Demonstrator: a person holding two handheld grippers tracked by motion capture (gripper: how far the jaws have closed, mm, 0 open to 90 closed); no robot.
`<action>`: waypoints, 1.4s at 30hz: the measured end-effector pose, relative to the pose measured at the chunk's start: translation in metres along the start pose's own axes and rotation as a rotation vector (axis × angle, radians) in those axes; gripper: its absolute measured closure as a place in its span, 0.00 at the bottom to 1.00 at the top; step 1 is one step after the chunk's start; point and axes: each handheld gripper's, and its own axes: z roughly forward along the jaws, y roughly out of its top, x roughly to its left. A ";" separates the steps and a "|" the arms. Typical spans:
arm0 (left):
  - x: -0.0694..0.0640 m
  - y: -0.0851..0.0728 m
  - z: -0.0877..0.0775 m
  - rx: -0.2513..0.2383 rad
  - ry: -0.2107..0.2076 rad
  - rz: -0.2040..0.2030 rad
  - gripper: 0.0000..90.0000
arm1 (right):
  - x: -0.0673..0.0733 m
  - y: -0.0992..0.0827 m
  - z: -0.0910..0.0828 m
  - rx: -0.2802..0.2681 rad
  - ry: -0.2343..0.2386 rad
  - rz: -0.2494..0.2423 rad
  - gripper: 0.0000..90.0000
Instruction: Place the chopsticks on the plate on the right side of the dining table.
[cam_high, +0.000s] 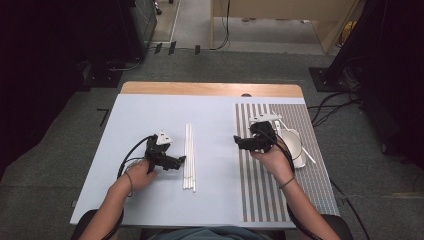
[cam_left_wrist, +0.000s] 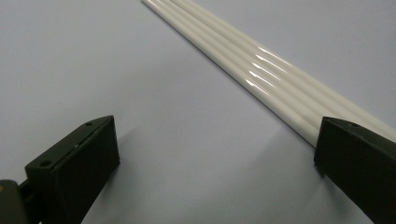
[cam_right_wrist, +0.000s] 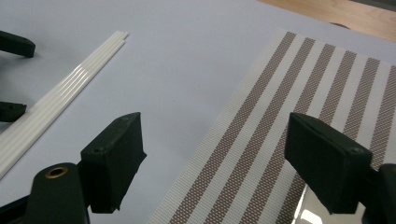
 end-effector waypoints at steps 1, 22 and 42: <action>0.000 0.000 0.000 0.000 0.000 0.000 0.00 | 0.001 0.000 0.002 0.003 0.001 0.002 0.22; 0.000 0.000 0.000 0.002 0.000 0.002 0.00 | 0.025 -0.007 0.018 0.001 0.013 -0.053 0.27; 0.000 0.000 0.000 0.003 0.000 0.003 0.00 | 0.049 -0.013 0.037 0.048 0.071 -0.109 0.39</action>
